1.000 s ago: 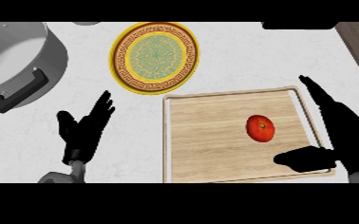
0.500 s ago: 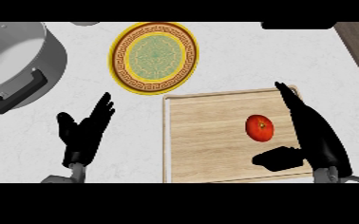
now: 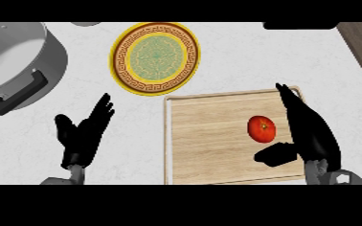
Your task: Pick the tomato from the tray and place it in the plate
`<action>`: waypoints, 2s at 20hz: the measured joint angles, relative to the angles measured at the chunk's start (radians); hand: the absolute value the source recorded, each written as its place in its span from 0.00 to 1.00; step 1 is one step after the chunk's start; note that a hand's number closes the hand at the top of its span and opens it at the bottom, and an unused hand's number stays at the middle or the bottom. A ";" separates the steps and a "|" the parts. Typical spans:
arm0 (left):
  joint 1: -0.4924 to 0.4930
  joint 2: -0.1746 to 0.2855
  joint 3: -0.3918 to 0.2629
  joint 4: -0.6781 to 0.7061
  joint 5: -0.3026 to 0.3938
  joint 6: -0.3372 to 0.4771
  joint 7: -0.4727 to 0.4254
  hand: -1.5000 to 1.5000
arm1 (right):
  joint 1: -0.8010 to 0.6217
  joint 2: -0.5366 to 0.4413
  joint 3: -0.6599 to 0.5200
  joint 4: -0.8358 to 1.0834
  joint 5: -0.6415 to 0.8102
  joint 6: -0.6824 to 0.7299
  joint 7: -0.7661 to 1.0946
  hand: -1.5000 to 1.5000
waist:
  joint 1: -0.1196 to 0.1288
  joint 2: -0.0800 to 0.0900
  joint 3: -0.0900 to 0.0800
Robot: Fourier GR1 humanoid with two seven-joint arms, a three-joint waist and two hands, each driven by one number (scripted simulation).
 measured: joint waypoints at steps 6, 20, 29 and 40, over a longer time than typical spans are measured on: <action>0.006 -0.006 0.018 0.002 -0.014 -0.020 -0.009 0.50 | -0.012 0.045 -0.009 0.098 0.033 0.003 -0.049 0.00 | 0.000 0.000 0.000; 0.010 -0.032 0.041 0.000 -0.041 -0.040 -0.007 0.50 | -0.040 0.052 0.005 0.242 0.122 0.053 -0.196 1.00 | 0.000 -0.001 0.000; -0.044 -0.041 0.014 0.011 -0.049 -0.076 0.011 0.50 | -0.219 0.288 0.317 0.291 0.284 -0.009 -0.005 1.00 | 0.094 0.013 -0.006; -0.087 -0.069 -0.035 0.038 -0.064 -0.089 0.040 0.50 | -0.554 0.341 0.479 0.346 0.425 -0.298 0.126 1.00 | 0.165 0.013 -0.007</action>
